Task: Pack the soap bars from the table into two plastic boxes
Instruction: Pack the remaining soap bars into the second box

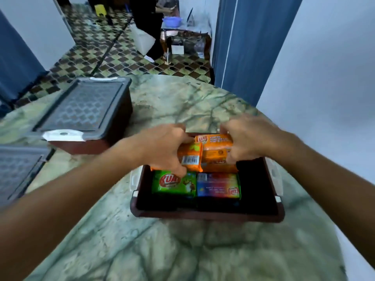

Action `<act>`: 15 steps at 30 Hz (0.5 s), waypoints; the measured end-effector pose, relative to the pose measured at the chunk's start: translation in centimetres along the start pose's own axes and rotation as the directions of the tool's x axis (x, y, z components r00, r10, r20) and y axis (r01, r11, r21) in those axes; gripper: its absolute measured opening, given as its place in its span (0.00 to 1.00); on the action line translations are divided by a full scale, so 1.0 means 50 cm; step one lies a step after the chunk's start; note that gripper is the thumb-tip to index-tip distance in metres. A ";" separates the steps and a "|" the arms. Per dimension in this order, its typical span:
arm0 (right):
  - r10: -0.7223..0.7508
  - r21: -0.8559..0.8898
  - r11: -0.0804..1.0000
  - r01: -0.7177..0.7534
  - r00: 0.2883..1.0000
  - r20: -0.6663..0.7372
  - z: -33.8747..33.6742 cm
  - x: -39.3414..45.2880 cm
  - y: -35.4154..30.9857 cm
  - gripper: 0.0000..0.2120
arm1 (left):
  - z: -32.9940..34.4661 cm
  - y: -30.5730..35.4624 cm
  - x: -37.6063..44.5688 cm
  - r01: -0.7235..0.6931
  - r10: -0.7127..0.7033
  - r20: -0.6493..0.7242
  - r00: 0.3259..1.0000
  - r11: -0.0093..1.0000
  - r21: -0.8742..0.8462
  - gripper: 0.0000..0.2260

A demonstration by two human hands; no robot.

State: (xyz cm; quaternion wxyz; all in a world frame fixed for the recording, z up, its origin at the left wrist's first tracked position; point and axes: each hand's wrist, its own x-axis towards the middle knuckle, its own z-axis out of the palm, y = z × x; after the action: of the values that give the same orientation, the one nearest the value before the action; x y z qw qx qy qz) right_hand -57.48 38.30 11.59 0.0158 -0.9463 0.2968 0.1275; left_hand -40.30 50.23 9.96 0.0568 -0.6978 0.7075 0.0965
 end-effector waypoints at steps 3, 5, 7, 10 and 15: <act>-0.017 -0.018 1.000 0.018 0.999 0.044 0.085 -0.055 -0.043 0.28 | 0.069 0.037 -0.034 0.023 -0.025 0.065 0.998 0.999 0.031 0.33; 0.008 -0.008 1.000 -0.007 0.999 0.049 0.136 -0.070 -0.057 0.29 | 0.107 0.041 -0.039 0.052 -0.054 0.076 0.996 0.998 0.029 0.30; 0.040 0.045 0.998 -0.041 0.999 0.020 0.169 -0.079 -0.062 0.28 | 0.136 0.037 -0.045 0.083 -0.085 0.047 0.995 0.996 0.031 0.24; 0.063 0.139 0.989 -0.054 0.997 -0.055 0.188 -0.082 -0.063 0.28 | 0.155 0.031 -0.054 0.094 -0.094 -0.012 0.995 0.996 -0.001 0.19; -0.045 0.078 0.996 0.052 0.996 -0.082 0.187 -0.076 -0.086 0.25 | 0.168 0.022 -0.060 0.049 -0.046 -0.072 0.996 0.998 0.036 0.20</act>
State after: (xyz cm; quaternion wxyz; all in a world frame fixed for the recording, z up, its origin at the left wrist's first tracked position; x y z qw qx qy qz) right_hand -60.22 44.95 3.28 0.0449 -0.9562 0.2789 0.0770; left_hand -41.79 54.99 2.48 0.0469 -0.7162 0.6940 0.0568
